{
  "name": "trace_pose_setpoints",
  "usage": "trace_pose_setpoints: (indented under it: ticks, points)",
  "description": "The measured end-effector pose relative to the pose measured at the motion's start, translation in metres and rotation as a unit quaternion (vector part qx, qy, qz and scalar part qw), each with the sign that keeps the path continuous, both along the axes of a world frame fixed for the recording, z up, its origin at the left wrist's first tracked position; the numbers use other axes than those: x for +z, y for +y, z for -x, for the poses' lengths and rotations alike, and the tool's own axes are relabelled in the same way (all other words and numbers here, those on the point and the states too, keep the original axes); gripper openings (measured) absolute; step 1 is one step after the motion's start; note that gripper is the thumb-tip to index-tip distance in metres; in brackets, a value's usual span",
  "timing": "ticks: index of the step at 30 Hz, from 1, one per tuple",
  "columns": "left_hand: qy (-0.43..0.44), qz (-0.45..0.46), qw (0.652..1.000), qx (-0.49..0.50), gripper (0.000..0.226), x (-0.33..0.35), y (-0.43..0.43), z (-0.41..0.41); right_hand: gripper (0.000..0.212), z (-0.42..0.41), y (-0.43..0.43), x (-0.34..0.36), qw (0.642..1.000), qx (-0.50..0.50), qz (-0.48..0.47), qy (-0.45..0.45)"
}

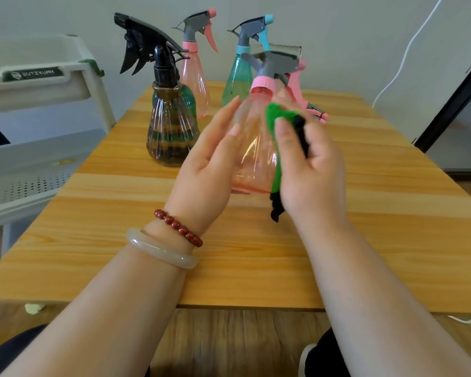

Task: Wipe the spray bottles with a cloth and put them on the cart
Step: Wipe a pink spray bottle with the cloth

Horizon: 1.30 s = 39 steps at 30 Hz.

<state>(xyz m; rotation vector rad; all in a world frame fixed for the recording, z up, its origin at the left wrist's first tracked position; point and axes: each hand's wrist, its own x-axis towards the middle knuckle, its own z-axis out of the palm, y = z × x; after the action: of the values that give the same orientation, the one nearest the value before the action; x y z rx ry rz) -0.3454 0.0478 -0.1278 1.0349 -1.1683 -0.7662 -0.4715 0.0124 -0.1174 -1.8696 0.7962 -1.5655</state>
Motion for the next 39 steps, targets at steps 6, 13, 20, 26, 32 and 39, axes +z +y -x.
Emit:
trace_pose_setpoints:
  ticks: [6, 13, 20, 26, 32, 39]
  points:
    - [0.061, -0.001, 0.998, -0.001, 0.048, -0.001, -0.002, 0.000, 0.028, -0.001, 0.008, -0.004, 0.996, 0.078, 0.012, 0.034]
    - [0.048, -0.027, 0.998, -0.026, 0.048, -0.004, -0.005, -0.005, 0.024, -0.001, 0.004, 0.000, 0.998, 0.053, -0.036, 0.004]
    - [0.028, -0.020, 0.999, 0.014, 0.049, -0.004, -0.005, -0.005, 0.029, -0.005, 0.007, -0.009, 0.982, 0.064, 0.102, 0.143]
    - [0.012, -0.014, 1.000, -0.002, 0.036, -0.004, -0.002, 0.001, 0.020, -0.003, 0.007, 0.000, 0.998, 0.021, -0.065, 0.006]
    - [0.017, -0.009, 1.000, -0.006, 0.050, -0.005, -0.002, 0.001, 0.011, -0.004, 0.006, 0.001, 0.995, 0.037, -0.090, -0.033]
    - [-0.004, 0.005, 1.000, -0.024, 0.055, 0.001, 0.001, 0.011, 0.033, 0.002, 0.004, 0.001, 0.998, -0.004, 0.014, 0.057]
